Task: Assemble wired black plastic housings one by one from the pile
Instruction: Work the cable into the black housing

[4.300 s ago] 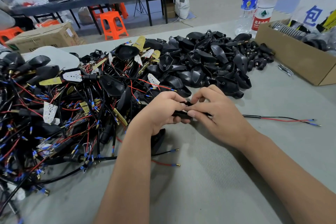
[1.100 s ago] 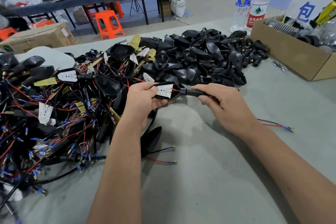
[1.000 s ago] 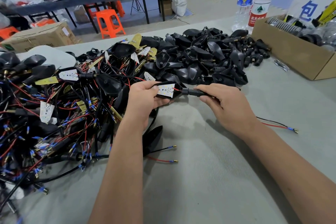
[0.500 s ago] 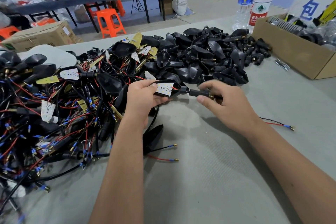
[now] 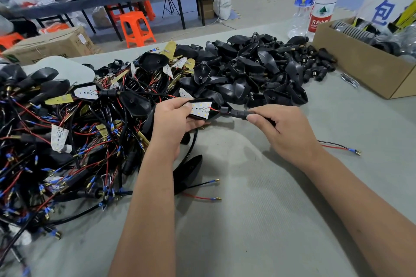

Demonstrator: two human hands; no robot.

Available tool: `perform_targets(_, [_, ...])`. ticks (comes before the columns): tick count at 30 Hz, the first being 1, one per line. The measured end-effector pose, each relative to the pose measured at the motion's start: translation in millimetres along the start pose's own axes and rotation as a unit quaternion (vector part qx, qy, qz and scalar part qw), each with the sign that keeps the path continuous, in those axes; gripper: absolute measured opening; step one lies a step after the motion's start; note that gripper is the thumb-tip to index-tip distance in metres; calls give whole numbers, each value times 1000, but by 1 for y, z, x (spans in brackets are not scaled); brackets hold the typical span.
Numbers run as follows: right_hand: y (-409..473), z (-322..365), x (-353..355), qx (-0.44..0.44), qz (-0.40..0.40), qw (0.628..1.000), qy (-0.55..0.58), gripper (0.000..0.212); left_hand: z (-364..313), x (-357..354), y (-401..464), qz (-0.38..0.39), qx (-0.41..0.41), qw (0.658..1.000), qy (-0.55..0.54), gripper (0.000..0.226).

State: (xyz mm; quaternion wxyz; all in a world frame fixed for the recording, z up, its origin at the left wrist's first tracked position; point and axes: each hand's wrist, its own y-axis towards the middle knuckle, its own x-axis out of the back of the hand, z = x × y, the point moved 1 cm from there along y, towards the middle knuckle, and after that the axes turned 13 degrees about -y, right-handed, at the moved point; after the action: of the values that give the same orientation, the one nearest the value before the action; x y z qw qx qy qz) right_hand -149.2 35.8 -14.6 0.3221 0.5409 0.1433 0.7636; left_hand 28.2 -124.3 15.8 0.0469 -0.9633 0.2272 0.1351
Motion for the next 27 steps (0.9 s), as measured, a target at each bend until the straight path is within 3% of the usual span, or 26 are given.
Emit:
perform_targets(5, [0, -1, 1, -12, 4, 1000, -3, 41, -1, -4, -2, 8, -22, 999, 32, 38])
perform_targets(19, [-1, 2, -6, -11, 36, 995, -91, 40, 4, -13, -1, 12, -62, 992, 107, 39])
perform_targets(27, [-1, 4, -2, -22, 30, 999, -40, 34, 8, -18, -2, 42, -19, 996, 76, 27])
